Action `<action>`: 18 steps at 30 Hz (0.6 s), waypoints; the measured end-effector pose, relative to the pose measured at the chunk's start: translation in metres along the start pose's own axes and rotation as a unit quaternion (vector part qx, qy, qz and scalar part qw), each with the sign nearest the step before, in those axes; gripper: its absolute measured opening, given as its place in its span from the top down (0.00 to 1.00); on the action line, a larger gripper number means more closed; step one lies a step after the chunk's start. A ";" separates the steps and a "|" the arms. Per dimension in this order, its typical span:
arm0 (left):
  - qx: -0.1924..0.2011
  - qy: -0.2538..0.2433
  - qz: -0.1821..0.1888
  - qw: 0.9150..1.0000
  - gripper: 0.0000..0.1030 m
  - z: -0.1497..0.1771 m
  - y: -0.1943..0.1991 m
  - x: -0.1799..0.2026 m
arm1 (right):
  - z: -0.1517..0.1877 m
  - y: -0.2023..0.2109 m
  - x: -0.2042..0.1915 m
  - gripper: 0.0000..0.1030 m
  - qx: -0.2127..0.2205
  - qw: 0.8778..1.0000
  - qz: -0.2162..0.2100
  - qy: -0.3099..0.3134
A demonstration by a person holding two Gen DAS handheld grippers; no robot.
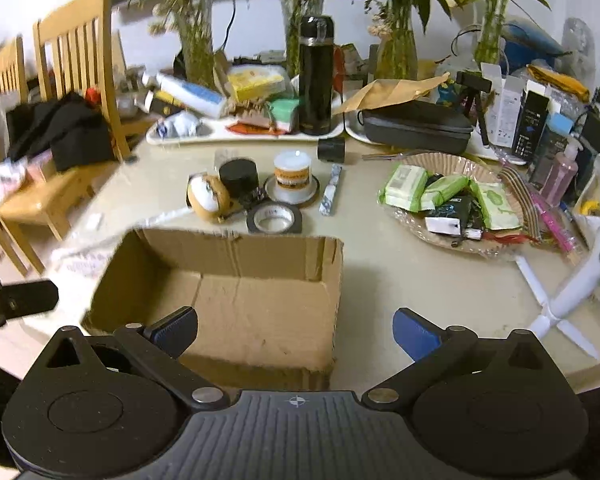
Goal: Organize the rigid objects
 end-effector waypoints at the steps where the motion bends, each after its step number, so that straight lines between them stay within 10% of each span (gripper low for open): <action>1: -0.007 0.002 -0.002 1.000 0.01 0.002 -0.001 -0.002 | 0.002 0.001 -0.003 0.00 -0.002 1.000 0.005 0.010; 18: -0.052 0.025 0.006 0.998 0.01 0.004 -0.008 -0.004 | -0.010 -0.003 0.001 0.00 -0.022 0.996 -0.061 0.064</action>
Point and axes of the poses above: each gripper's, at about its wrist camera, not at the fingertips, and y roughly against the way its jaws point, x to its right, z to its underside, the point moved 4 cm from there along -y, roughly the way its jaws point, and after that the axes turned 10 degrees about z, right-handed, at the moved point
